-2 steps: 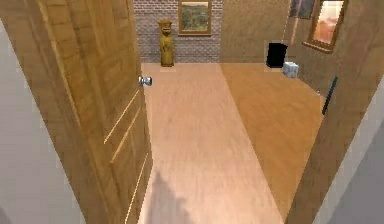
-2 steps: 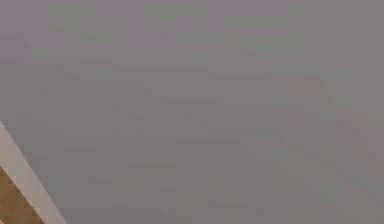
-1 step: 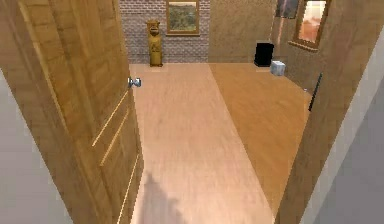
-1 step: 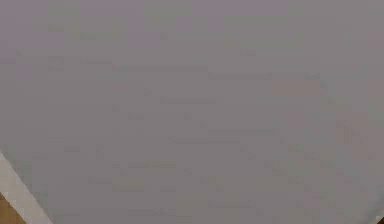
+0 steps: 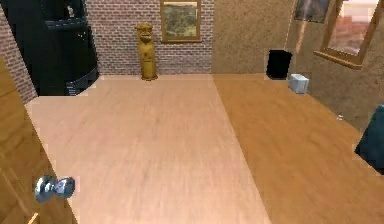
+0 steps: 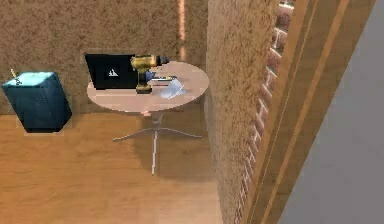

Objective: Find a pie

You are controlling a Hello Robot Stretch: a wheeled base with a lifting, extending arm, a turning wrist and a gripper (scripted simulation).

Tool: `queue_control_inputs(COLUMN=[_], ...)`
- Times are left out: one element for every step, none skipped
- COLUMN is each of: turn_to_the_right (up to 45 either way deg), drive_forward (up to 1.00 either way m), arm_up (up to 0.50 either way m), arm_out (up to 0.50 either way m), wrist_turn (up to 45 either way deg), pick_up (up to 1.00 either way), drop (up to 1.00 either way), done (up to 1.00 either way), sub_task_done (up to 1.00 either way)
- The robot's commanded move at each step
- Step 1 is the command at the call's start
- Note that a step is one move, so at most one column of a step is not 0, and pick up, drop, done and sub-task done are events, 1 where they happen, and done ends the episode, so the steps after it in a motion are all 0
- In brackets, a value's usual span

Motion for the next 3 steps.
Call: queue_control_inputs(turn_to_the_right=[0.0, -12.0, 0.0], drive_forward=[0.35, 0.0, 0.85], arm_up=[0.0, 0.0, 0.0], arm_out=[0.0, 0.0, 0.0], wrist_turn=[0.0, 0.0, 0.0], pick_up=[0.0, 0.0, 0.0], drop=[0.0, 0.0, 0.0], done=[0.0, 0.0, 0.0], sub_task_done=[0.0, 0.0, 0.0])
